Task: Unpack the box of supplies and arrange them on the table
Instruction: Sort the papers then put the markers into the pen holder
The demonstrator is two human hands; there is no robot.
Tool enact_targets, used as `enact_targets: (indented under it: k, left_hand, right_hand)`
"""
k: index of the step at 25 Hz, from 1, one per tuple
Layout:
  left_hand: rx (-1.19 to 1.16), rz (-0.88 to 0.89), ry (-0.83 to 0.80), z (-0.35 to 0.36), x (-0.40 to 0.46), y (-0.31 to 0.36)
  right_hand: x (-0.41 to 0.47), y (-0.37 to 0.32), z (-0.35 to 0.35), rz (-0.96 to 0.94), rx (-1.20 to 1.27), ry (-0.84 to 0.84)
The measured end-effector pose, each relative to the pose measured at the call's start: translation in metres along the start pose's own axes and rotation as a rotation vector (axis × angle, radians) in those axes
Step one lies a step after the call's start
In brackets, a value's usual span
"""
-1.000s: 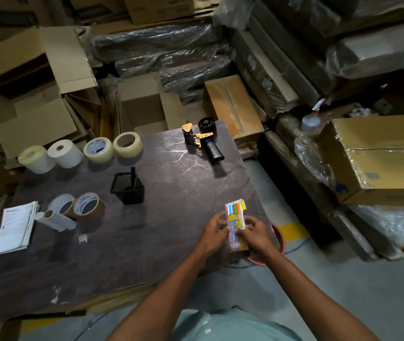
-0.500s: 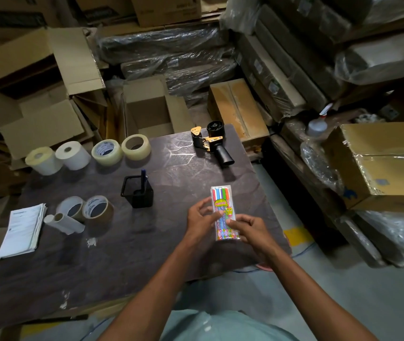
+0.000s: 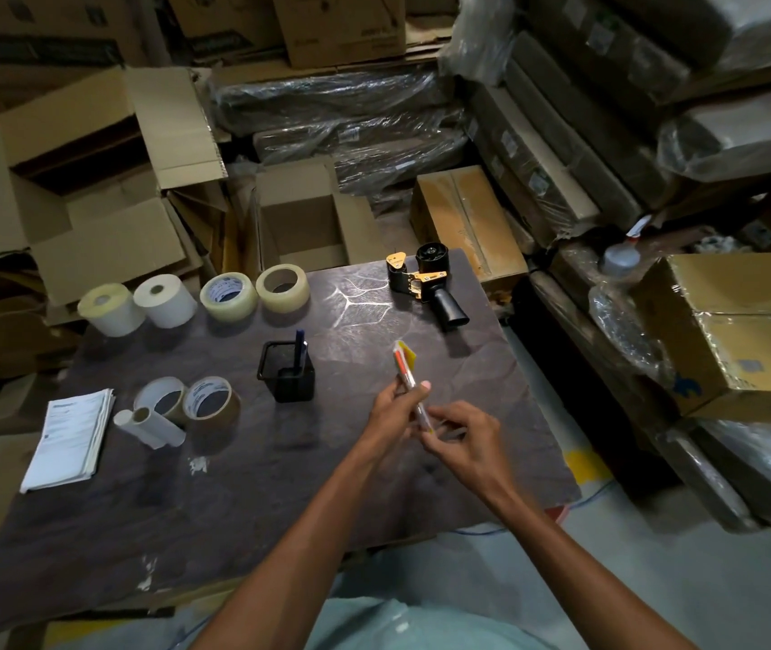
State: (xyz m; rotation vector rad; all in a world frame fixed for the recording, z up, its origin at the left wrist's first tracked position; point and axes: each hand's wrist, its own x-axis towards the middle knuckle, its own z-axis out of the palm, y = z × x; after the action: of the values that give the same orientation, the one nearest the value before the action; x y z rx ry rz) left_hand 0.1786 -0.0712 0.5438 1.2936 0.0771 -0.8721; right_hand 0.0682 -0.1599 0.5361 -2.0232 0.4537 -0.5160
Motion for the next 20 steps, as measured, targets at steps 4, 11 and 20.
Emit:
enact_targets:
  k: [4,11,20]
  left_hand:
    - [-0.172,-0.095,0.014,-0.011,0.002,0.003]
    - [-0.19,0.083,0.028,-0.028,-0.008,0.003]
    - [0.287,0.436,0.092,-0.04,-0.01,-0.007]
  right_hand:
    - [-0.002,-0.007,0.01,-0.045,-0.082,-0.114]
    - [-0.006,-0.003,0.015,0.109,0.011,-0.025]
    - [-0.008,-0.01,0.025,0.2,0.088,-0.03]
